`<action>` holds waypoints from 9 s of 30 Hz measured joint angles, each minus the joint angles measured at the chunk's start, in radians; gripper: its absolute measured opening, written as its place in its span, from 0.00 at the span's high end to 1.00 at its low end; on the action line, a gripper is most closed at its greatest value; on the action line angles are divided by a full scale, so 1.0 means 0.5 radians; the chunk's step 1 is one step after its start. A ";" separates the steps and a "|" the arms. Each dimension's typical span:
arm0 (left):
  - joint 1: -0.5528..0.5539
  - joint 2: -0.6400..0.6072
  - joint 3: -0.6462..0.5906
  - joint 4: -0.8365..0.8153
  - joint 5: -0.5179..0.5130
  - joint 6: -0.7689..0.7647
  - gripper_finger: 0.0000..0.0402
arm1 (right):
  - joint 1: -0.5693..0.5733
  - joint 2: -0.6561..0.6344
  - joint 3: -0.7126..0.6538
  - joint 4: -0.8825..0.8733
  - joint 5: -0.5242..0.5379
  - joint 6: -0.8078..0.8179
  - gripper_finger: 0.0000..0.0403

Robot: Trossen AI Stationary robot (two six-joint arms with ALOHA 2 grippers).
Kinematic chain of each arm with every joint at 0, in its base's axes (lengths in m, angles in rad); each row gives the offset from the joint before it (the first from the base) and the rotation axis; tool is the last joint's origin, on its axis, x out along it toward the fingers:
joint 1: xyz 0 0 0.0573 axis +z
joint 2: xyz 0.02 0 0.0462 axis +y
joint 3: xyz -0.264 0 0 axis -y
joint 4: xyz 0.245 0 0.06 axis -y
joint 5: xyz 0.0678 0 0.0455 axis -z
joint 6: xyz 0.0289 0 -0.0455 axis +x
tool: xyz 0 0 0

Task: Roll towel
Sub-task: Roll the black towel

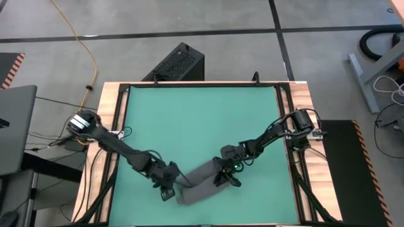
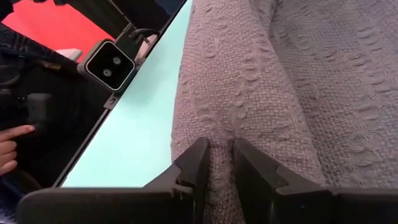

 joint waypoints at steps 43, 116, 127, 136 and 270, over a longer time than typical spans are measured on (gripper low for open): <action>-0.026 0.534 0.225 1.128 -0.816 0.586 0.83 | -0.022 0.001 0.009 0.041 0.023 0.164 0.75; -0.025 0.697 0.218 0.943 -0.774 0.430 0.73 | 0.877 -0.721 0.064 -1.190 1.922 -0.796 0.25; -0.026 0.697 0.218 0.943 -0.757 0.450 0.72 | 0.897 -0.707 0.084 -1.069 1.948 -0.936 0.25; -0.026 0.697 0.218 0.943 -0.744 0.471 0.72 | 0.812 -0.469 0.087 -0.900 1.887 -0.900 0.31; 0.271 0.850 0.476 0.850 -1.063 0.624 0.55 | -0.126 -0.964 -0.307 0.008 -0.002 0.186 0.63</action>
